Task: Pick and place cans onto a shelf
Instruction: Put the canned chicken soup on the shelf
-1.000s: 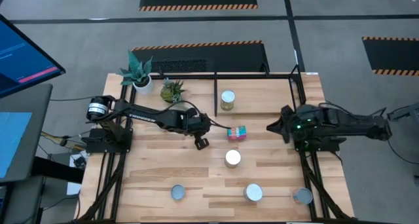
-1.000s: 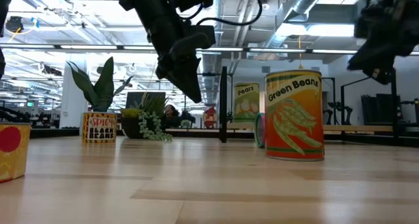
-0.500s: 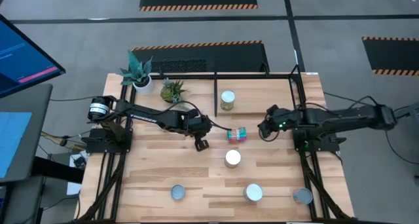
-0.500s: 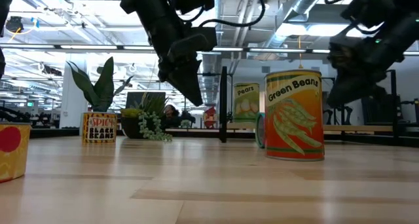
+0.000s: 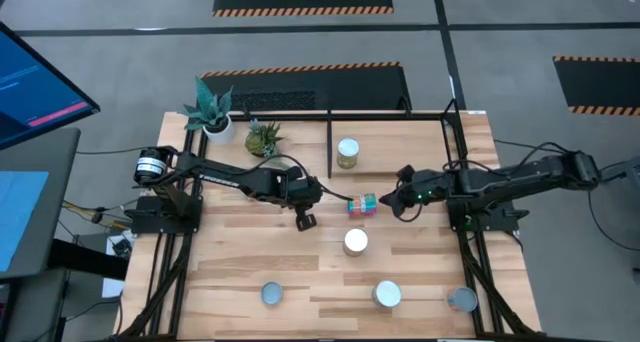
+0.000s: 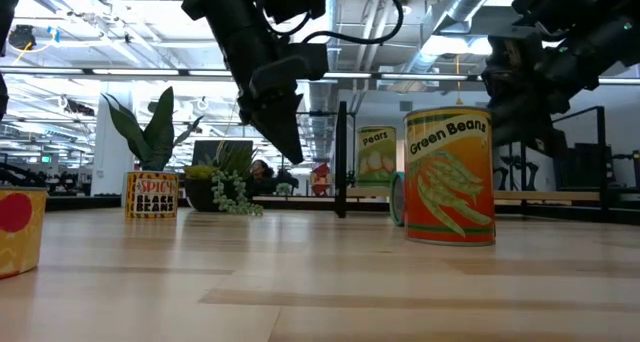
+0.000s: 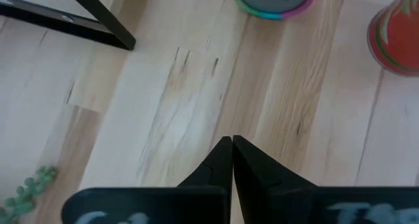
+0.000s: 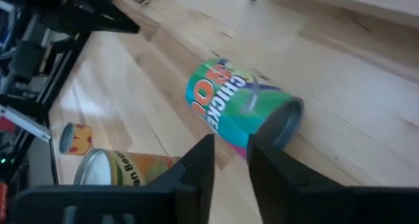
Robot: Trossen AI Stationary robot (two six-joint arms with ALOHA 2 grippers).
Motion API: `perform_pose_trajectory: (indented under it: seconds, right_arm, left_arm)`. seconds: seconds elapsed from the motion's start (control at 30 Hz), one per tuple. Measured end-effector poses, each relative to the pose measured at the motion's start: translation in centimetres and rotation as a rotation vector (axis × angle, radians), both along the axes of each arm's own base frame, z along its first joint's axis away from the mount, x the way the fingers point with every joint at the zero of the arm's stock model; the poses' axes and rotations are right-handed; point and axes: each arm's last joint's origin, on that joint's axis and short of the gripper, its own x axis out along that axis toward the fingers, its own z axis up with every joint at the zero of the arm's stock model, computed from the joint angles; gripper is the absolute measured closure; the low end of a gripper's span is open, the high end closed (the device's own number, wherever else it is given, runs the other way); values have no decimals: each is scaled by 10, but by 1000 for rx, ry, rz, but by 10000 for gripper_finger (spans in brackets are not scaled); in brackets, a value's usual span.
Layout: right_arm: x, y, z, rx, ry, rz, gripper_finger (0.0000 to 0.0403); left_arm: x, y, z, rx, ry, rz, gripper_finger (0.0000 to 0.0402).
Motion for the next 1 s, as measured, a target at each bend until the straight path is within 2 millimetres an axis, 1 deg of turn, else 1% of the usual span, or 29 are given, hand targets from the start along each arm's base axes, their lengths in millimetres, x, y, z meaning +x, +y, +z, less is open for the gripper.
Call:
perform_pose_trajectory:
  seconds: [0.17, 0.23, 0.37, 0.6, 1.0]
  right_arm:
    - [2, -1, -3, 32, 5, -76, 212]
    - [4, -1, -6, 46, 24, -96, 189]
    - [6, 0, -11, 68, 44, -117, 160]
    - [8, 0, -11, 71, 29, -149, 163]
    - [11, 5, -12, 54, 9, -206, 168]
  left_arm:
    - [-1, 0, -1, 18, 23, -34, 401]
    - [-2, 0, -1, 23, 29, -43, 401]
    - [-2, 0, -1, 25, 33, -48, 401]
    - [-2, 0, -1, 42, 40, -80, 401]
    - [-2, 4, -1, 44, 40, -68, 401]
